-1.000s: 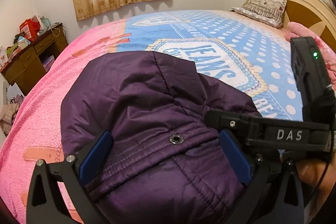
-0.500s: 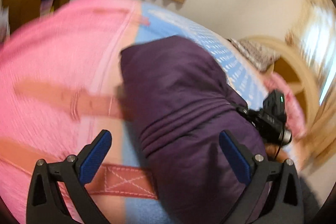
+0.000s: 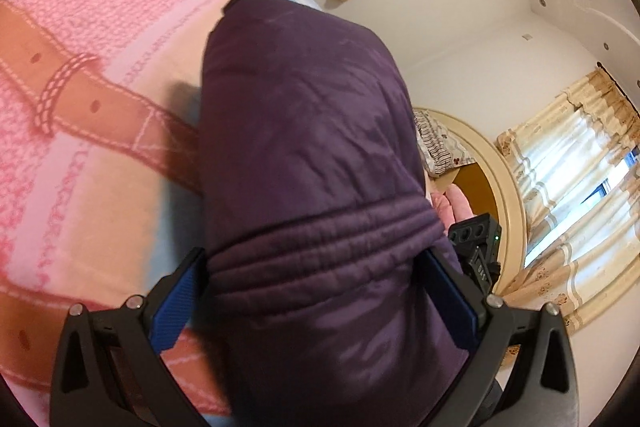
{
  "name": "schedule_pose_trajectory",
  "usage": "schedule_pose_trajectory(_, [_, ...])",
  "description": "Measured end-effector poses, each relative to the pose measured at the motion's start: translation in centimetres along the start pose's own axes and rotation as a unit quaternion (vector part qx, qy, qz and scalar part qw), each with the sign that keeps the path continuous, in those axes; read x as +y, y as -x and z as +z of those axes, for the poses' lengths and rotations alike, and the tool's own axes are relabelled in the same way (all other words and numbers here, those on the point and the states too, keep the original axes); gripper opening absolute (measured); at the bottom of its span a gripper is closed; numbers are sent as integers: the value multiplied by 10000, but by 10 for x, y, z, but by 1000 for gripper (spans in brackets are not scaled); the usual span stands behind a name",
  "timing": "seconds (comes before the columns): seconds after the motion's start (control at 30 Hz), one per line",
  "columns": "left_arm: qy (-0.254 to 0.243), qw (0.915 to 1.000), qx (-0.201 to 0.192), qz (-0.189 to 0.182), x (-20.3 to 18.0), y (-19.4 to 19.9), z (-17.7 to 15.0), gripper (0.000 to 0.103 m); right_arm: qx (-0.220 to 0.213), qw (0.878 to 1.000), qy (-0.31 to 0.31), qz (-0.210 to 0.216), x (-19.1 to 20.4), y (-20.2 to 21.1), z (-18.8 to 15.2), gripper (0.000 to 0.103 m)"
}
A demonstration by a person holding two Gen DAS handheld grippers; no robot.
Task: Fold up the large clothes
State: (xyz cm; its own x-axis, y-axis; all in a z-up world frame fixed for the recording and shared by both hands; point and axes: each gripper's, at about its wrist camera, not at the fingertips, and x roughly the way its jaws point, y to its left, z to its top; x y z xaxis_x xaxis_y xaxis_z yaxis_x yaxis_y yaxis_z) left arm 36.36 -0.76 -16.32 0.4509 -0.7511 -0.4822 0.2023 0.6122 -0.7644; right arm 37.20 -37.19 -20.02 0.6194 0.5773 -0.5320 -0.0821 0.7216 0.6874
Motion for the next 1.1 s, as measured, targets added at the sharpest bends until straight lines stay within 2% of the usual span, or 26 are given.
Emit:
schedule_pose_trajectory(0.1, [-62,9999,5,87,-5,-8,5,103,65,9999,43,104,-2,-4,4,91])
schedule_pose_trajectory(0.23, [-70,9999,84,-5,3,1,15,103,188,9993,71,304,-3,-9,6,91])
schedule_pose_trajectory(0.3, [-137,9999,41,-1,2,2,14,103,194,9992,106,340,-2,-10,6,89])
schedule_pose_trajectory(0.37, [-175,9998,2,36,1,5,13,103,189,9987,93,474,-2,-10,5,80])
schedule_pose_trajectory(0.67, [-727,9953,-77,642,-28,9,11,101,51,9975,-54,703,-3,-5,-1,70])
schedule_pose_trajectory(0.83, [-1134,9886,-138,986,-52,16,6,99,-66,9964,-5,848,0,3,-9,68])
schedule_pose_trajectory(1.1, [-1585,9784,-306,1291,-73,37,-6,98,-221,9943,54,1043,17,12,-29,64])
